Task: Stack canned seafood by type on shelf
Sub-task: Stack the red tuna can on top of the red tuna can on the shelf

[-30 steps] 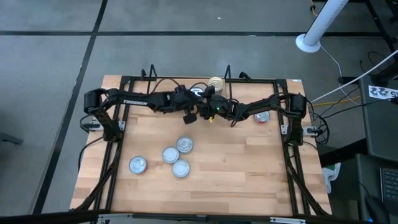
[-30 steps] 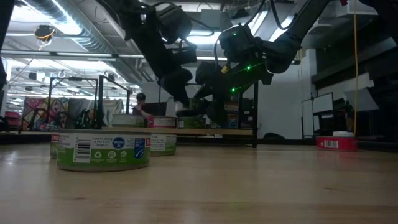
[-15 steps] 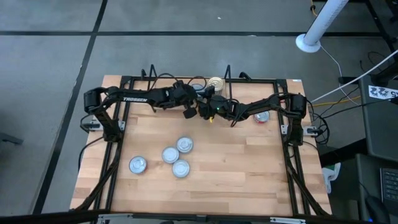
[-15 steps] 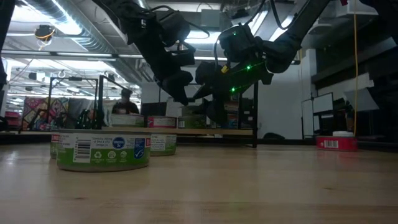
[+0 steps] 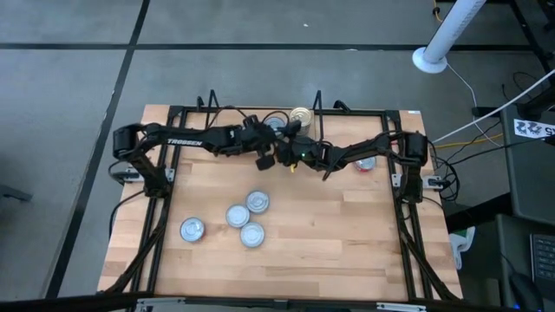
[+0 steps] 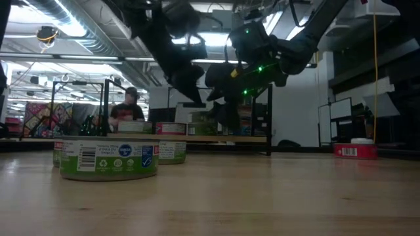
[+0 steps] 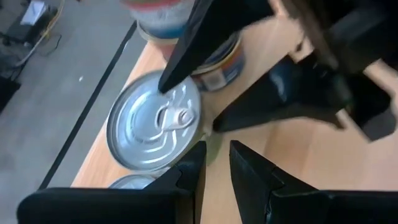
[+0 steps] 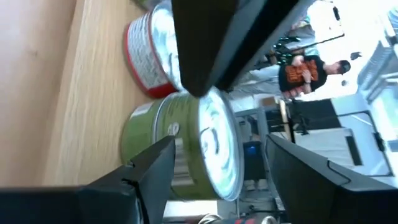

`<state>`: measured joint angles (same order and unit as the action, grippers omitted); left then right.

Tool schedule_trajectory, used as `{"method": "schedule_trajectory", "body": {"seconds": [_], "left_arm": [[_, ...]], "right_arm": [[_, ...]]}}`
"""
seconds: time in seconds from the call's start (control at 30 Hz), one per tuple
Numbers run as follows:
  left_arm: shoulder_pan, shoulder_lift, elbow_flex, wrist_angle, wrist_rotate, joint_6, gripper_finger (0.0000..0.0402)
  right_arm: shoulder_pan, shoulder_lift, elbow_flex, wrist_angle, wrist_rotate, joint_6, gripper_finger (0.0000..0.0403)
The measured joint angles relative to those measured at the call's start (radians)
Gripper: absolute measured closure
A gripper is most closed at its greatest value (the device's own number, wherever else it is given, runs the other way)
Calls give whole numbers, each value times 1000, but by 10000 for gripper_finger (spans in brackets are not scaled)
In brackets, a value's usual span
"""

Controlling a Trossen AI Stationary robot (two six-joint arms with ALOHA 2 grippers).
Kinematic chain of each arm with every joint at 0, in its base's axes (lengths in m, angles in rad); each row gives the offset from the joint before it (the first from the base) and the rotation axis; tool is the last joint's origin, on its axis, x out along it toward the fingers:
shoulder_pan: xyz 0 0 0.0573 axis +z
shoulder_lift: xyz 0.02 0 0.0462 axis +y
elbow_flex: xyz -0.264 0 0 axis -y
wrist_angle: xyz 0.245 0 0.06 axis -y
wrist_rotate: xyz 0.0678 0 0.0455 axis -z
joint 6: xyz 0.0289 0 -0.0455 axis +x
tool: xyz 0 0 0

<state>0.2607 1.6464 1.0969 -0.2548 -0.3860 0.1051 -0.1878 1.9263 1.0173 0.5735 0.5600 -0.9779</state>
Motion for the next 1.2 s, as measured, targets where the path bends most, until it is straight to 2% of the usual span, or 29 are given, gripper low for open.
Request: {"method": "schedule_trajectory", "body": {"seconds": [0.23,0.5,0.67,0.97,1.2], "left_arm": [[-79,-87,0,-35,0,-52,334],[-246,-206,1,-272,16,-309,334],[-371,-254,1,-426,132,-520,334],[-557,-248,1,-665,354,-824,334],[-651,-249,1,-813,405,-938,328]], "right_arm": [[75,0,43,2,107,0,153],[171,0,74,1,165,0,153],[226,0,76,-1,164,0,153],[298,0,76,-10,153,0,153],[314,0,76,-50,48,5,153]]}}
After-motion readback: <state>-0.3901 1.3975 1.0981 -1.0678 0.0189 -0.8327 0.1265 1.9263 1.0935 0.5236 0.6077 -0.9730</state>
